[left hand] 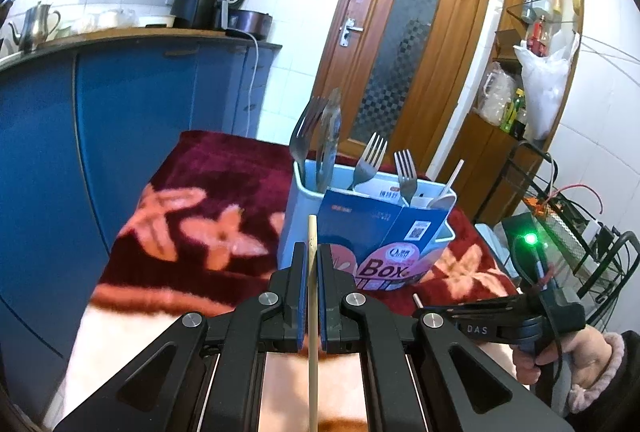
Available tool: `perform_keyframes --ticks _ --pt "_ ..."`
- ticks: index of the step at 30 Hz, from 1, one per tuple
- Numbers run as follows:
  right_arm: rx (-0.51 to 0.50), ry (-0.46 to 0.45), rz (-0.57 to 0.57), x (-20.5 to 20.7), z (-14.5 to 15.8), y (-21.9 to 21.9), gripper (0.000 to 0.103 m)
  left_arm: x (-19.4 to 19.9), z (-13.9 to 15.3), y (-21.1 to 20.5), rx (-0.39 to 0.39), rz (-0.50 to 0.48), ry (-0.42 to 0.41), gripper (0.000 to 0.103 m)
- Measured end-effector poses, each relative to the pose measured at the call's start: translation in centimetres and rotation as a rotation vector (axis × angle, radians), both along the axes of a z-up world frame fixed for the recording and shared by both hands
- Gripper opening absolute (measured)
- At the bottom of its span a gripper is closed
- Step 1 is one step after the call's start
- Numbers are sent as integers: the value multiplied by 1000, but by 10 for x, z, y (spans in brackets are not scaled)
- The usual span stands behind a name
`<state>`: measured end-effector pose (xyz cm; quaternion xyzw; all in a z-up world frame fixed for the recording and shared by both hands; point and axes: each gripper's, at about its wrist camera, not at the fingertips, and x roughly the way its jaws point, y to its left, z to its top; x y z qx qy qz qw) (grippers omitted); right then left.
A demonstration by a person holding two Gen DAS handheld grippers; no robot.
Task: Organize utensils
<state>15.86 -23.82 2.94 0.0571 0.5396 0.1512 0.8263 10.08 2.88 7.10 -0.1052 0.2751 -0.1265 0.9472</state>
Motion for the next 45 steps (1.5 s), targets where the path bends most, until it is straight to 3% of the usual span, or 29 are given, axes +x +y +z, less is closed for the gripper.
perform_keyframes --ticks 6,13,21,25,34,45 --pt "96 -108 -37 -19 20 -18 6 2 16 -2 2 1 -54 4" --pt "163 -306 -70 -50 57 -29 6 2 41 -6 9 19 -158 4" --pt "147 -587 -124 -76 101 -26 6 19 76 -1 -32 89 -272 4" --pt "121 -680 -148 -78 116 -28 6 30 94 2 -43 139 -343 4" --pt "117 -783 -145 -67 150 -31 6 60 116 -4 -50 220 -451 4" --pt "86 -893 -180 -44 170 -25 6 94 98 -13 -78 317 -493 4"
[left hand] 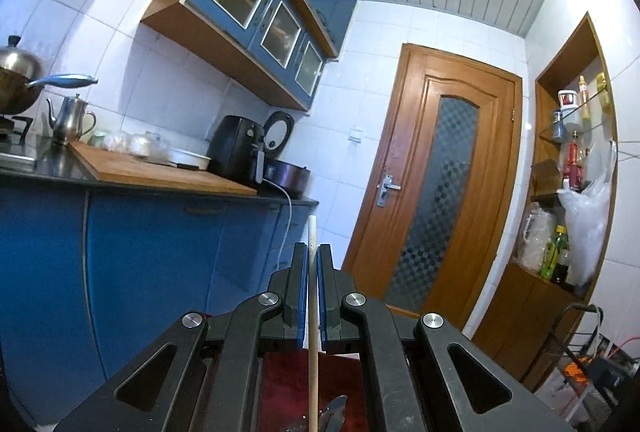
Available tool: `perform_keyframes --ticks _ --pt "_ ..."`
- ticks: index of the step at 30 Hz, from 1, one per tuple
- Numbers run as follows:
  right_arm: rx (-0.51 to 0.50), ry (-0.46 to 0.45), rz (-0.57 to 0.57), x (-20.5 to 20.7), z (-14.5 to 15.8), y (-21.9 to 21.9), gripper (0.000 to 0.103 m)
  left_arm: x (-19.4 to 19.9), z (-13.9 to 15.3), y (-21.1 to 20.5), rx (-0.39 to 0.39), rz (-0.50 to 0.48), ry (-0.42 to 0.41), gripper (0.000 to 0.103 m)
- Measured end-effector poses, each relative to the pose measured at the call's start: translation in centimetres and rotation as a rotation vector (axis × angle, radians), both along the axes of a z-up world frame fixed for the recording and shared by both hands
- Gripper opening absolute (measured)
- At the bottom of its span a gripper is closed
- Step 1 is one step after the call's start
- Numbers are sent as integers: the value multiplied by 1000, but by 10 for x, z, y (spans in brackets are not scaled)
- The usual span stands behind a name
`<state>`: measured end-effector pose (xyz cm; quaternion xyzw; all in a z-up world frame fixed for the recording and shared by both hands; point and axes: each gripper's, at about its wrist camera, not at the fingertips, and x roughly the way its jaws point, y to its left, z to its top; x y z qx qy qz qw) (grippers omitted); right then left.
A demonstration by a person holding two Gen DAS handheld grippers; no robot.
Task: Organize utensils
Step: 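Carry both chopsticks over the 'Box' holder and open both tools to drop them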
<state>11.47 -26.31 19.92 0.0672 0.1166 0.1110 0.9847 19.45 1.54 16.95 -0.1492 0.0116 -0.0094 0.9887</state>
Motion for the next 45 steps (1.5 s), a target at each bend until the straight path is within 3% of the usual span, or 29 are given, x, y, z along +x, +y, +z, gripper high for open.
perform_keyframes --ticks 9,19,26,28,30,36,45 --pt "-47 -28 -42 31 -15 7 6 5 -34 -3 -14 0 10 4" --pt "-26 88 -14 53 -49 8 6 -1 -44 3 -21 -12 8 4" --pt "-17 123 28 51 -55 10 7 -8 -44 4 -20 -31 -6 4" --pt "-13 127 39 48 -55 10 9 -12 -44 3 -8 -31 -10 4" --pt "-7 127 46 47 -55 10 22 -16 -43 2 -6 -37 -13 5" --pt "2 106 65 37 -49 11 26 -22 -40 7 -21 -71 12 6" --pt "12 89 78 21 -44 10 28 -36 -42 5 0 -102 38 26"
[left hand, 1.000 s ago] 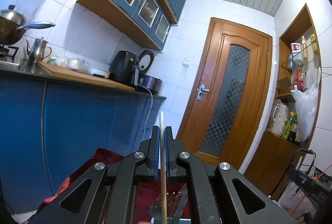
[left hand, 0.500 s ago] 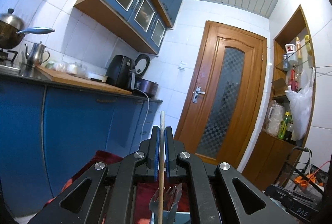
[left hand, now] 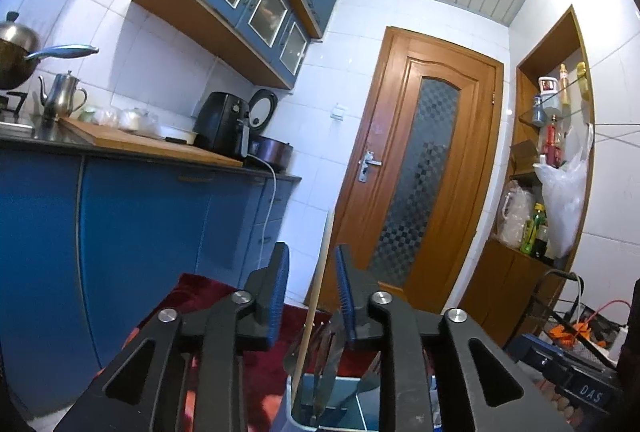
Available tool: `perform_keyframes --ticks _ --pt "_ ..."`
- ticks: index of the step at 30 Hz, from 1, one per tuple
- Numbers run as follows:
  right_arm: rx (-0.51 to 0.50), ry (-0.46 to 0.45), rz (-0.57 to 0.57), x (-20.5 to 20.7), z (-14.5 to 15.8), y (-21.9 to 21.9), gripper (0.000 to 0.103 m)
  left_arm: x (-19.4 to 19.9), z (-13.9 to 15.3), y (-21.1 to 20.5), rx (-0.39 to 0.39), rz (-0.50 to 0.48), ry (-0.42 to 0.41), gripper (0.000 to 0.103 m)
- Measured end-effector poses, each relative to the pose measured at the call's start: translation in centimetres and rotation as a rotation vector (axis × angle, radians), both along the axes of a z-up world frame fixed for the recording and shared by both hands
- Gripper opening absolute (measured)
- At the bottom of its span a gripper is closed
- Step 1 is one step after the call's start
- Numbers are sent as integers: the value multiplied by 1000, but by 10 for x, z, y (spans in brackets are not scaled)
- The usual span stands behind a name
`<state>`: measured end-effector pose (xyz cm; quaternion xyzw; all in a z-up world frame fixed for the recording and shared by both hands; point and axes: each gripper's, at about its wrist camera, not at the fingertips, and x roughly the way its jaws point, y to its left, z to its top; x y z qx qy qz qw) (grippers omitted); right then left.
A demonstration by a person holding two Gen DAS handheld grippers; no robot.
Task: Organize utensils
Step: 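Carry both chopsticks over the 'Box' holder and open both tools to drop them, then grasp the white plastic fork with the right tool while the left tool reaches toward the last chopstick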
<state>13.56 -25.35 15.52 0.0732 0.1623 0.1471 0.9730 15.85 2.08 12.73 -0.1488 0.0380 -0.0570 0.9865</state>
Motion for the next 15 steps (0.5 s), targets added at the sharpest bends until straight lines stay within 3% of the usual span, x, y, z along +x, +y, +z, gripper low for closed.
perform_keyframes --ticks 15 --pt "25 89 -1 -31 -7 -2 28 -33 -9 4 29 -23 137 27"
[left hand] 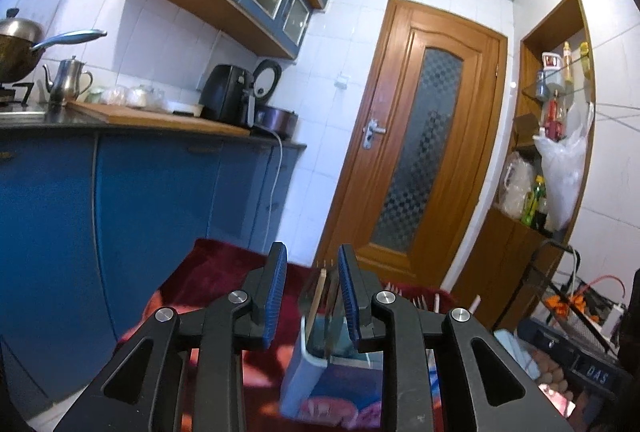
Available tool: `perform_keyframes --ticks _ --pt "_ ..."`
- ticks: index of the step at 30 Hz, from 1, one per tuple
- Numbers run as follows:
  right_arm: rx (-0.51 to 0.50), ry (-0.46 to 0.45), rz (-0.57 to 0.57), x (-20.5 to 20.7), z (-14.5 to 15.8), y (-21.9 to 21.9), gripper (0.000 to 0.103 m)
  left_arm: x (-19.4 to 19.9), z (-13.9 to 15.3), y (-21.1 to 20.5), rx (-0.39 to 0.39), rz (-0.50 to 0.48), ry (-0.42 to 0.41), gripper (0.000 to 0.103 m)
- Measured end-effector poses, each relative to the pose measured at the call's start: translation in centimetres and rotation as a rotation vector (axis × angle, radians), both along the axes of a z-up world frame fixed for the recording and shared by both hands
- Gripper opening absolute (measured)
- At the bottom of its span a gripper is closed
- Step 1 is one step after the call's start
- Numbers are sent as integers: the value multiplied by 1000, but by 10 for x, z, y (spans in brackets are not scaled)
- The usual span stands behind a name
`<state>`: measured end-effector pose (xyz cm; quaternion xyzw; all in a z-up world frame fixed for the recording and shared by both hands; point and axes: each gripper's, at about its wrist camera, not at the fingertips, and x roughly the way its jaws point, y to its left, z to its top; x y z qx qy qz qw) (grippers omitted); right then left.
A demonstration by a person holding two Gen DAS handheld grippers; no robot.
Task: Organize utensils
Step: 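Grasp the white plastic fork with the right tool while the left tool reaches toward the last chopstick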
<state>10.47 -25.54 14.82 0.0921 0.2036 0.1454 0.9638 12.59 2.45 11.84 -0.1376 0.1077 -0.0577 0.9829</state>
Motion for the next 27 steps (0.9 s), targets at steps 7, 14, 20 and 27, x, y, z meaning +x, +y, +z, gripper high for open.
perform_keyframes --ticks 7,14,20,27 --pt "-10 54 -9 -21 -5 2 28 -18 -6 -2 26 -47 96 27" --pt "-22 107 0 -42 -13 6 28 -35 -12 -6 73 -67 166 27" --pt "-17 158 17 -58 -24 7 30 -54 -20 -4 79 -71 228 27" --pt "-17 209 27 -71 -44 13 33 -69 -40 -12 109 -100 335 27"
